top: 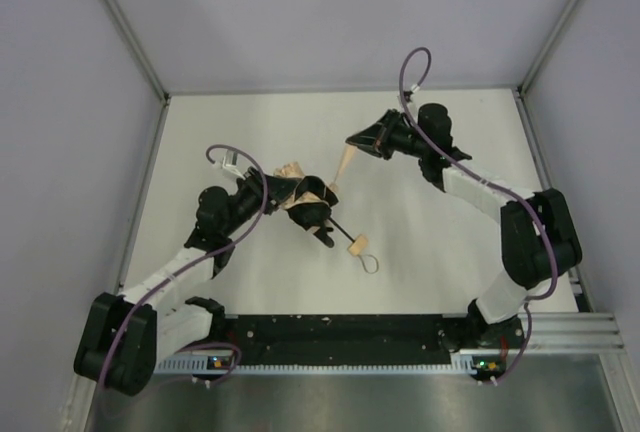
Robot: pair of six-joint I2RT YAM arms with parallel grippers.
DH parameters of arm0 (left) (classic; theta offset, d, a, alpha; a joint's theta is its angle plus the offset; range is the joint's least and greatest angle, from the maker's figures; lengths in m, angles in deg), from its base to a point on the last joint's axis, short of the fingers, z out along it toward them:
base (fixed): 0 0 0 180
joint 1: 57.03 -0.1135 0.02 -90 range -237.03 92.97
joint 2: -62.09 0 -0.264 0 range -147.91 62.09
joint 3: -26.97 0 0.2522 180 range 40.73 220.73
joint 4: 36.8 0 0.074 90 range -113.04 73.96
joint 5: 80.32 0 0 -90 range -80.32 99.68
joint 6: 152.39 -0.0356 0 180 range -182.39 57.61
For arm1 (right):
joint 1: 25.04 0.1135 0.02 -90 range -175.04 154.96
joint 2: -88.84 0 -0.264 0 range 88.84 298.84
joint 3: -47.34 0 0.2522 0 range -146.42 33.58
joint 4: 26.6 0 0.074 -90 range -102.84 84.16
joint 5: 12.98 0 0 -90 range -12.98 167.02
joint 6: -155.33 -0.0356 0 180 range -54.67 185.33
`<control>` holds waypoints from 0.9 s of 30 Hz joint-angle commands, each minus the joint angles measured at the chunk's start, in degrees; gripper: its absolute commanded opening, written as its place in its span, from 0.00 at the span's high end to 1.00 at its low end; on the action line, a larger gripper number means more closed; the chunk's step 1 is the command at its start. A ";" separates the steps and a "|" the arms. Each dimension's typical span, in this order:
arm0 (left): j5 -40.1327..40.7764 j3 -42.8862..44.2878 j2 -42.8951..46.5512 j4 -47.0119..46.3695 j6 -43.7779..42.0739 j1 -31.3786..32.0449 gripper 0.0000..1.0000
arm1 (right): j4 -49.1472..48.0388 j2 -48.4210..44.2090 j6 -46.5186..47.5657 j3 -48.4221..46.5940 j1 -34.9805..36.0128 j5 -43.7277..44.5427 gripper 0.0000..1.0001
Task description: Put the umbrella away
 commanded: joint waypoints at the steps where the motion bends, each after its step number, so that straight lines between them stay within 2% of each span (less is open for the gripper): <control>1: -0.50 -0.42 1.91 -7.44 5.76 0.15 1.00 | 7.23 -0.03 7.30 -5.33 -1.41 2.66 1.00; 4: 1.96 -0.95 1.91 -12.81 10.15 0.15 1.00 | 15.23 3.05 10.03 -8.24 -1.41 0.55 1.00; 10: 3.90 4.40 -0.11 -14.31 12.71 0.15 1.00 | 10.95 4.73 5.38 -3.94 -0.45 -3.05 1.00; 17: 4.69 7.57 -2.75 -15.99 14.12 0.07 1.00 | 12.00 5.60 5.82 -4.20 1.22 -3.06 1.00; 21: 5.66 7.40 -2.13 -15.55 14.56 0.15 1.00 | 16.29 6.22 8.09 -5.51 1.13 -2.44 1.00; 27: 7.42 7.83 -1.96 -16.42 17.11 0.15 1.00 | 15.86 7.62 7.66 -4.72 2.01 -2.53 1.00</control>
